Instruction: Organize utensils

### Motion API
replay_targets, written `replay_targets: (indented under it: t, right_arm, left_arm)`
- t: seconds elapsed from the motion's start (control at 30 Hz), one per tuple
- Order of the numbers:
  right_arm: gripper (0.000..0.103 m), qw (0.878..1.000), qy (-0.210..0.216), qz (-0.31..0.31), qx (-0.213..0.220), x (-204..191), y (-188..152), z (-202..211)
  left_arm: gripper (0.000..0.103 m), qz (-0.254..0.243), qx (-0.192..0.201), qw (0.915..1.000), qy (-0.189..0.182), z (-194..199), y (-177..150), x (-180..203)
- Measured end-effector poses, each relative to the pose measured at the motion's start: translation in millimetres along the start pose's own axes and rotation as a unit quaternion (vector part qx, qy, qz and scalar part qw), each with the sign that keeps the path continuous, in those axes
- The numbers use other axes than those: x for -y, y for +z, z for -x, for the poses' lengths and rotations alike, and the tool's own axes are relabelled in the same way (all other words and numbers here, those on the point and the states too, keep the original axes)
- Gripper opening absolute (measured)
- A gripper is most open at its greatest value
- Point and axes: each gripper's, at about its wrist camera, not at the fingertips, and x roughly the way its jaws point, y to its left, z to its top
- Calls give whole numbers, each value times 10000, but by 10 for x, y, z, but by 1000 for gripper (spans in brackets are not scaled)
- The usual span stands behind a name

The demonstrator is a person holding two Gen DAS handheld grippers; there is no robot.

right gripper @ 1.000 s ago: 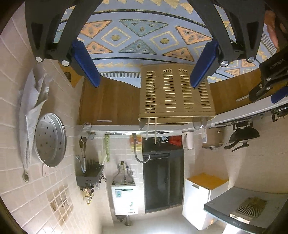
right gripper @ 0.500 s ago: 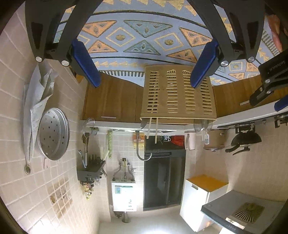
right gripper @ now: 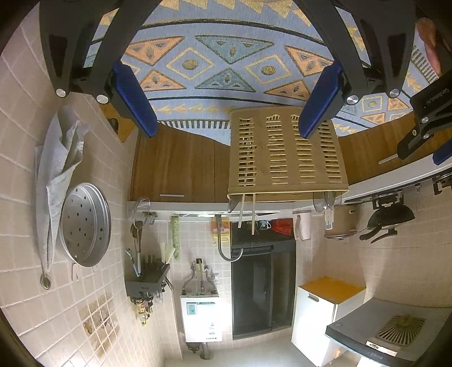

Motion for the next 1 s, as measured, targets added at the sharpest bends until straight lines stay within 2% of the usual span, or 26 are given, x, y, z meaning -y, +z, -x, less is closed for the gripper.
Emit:
replay_targets:
  t: [0.5,0.83,1.0]
  right_arm:
    - [96,9999,-6,126,-9,-56,-28,-1]
    - [96,9997,-22,9,-252,-4,-36,-102]
    - [96,9998,-26,71,-182,-24,-40,-76]
  left_arm:
    - [95,-83,-165,9998,-78,-71,-14,49]
    - [95,-93,-268,9996,-20,-111,-25,63]
    - [95,-60,-312,9995,-17,-110,-30,48]
